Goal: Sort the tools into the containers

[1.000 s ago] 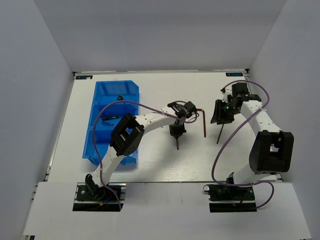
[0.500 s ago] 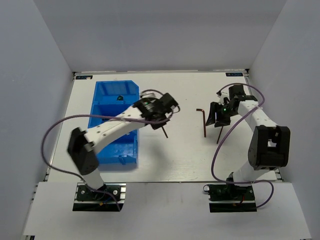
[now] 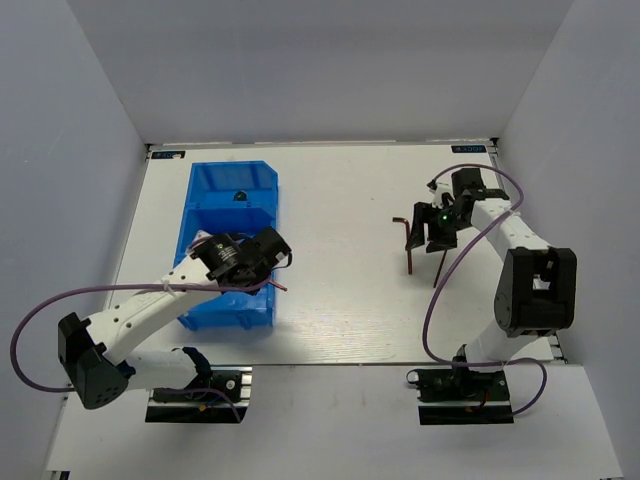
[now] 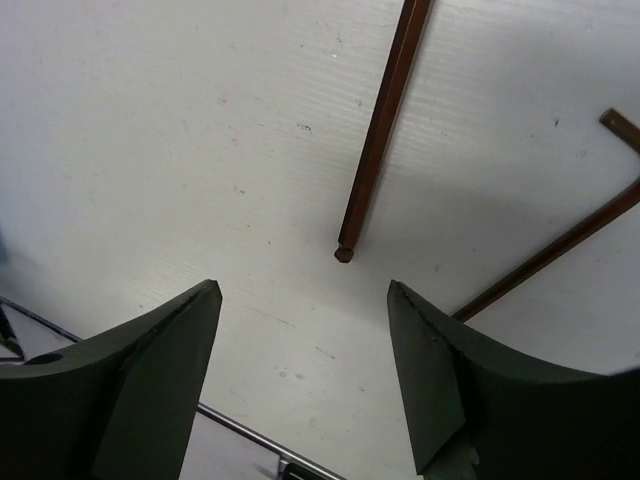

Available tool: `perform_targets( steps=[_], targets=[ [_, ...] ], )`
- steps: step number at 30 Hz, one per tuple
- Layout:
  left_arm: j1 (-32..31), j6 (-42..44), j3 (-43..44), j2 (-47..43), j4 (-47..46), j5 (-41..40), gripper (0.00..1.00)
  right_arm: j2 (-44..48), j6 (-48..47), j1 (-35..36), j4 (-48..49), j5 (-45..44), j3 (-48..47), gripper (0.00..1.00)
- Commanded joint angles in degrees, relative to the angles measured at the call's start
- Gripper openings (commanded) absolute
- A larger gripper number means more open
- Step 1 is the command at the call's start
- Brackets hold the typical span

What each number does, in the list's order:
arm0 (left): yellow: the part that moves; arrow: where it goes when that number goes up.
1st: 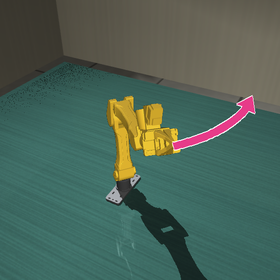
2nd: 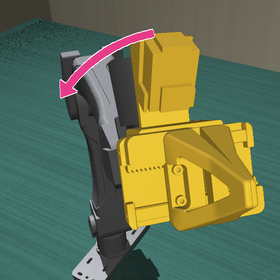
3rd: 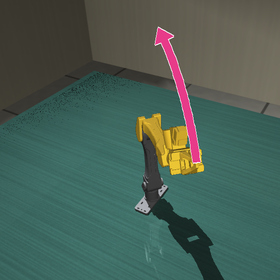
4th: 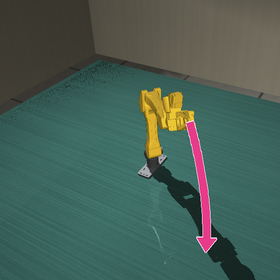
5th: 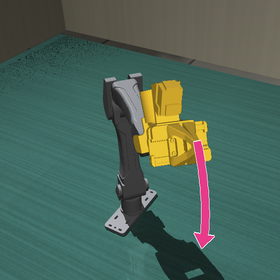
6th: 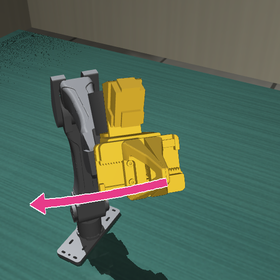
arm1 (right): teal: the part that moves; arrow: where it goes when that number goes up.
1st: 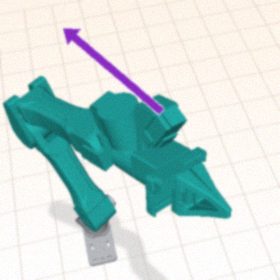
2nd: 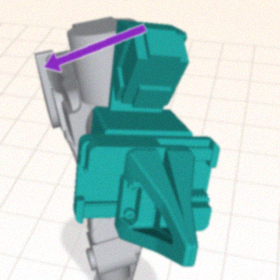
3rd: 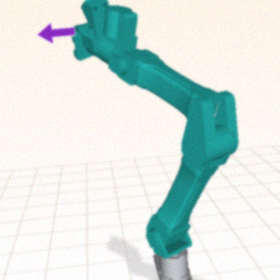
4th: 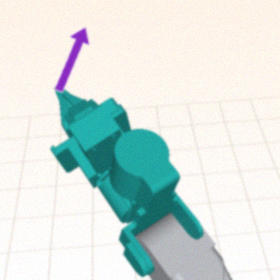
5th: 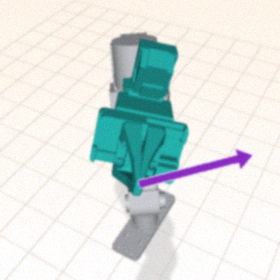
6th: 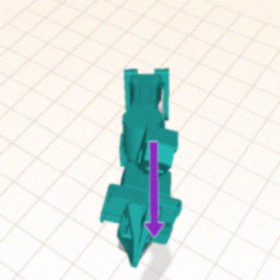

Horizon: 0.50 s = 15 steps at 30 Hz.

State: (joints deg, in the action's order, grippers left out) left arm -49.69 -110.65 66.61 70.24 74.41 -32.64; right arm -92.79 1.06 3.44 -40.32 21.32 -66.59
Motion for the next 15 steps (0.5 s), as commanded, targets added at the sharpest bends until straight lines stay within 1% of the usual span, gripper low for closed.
perform_targets(
  steps=[1,3,4,6,7,10,11,12,13,14,15],
  targets=[
    [1.53,-16.35,-4.19,-2.73,3.46,-3.05,0.00,-2.12,-3.15,0.95,0.85,0.92,-3.36,0.75],
    [3.54,-17.23,-8.41,-3.26,2.59,-3.04,0.00,-3.26,-4.65,2.09,1.55,0.04,-4.60,0.77],
    [4.16,-17.23,-11.21,-4.13,1.71,-3.04,0.05,-5.71,-5.62,2.70,1.64,-2.57,-5.56,0.78],
    [6.00,-17.23,-13.34,-5.02,-0.31,-3.04,0.16,-8.26,-6.95,4.11,2.08,-4.87,-7.41,0.78],
    [6.71,-17.23,-14.13,-5.63,-1.02,-3.56,0.19,-9.93,-7.38,4.73,2.69,-9.41,-8.55,0.77],
    [8.64,-17.23,-14.67,-6.25,-1.64,-4.18,0.26,-14.24,-7.30,6.39,3.93,-14.01,-12.14,0.76],
    [9.17,-16.62,-14.67,-6.25,-1.64,-4.70,0.30,-16.00,-7.13,6.58,4.19,-15.42,-12.60,0.73],
    [9.96,-16.61,-14.67,-6.25,-1.64,-4.71,0.33,-16.62,-7.12,7.62,4.54,-16.30,-13.04,0.73],
    [9.97,-16.01,-14.67,-6.25,-1.64,-4.71,0.37,-17.33,-6.95,8.07,4.54,-18.83,-13.65,0.72],
    [10.75,-16.00,-15.19,-6.25,-2.25,-4.71,0.45,-18.73,-6.77,8.42,6.28,-21.12,-13.74,0.70],
    [10.76,-15.30,-15.19,-6.25,-2.25,-4.71,0.49,-19.26,-6.42,9.64,6.91,-24.10,-13.83,0.70]
  ],
)
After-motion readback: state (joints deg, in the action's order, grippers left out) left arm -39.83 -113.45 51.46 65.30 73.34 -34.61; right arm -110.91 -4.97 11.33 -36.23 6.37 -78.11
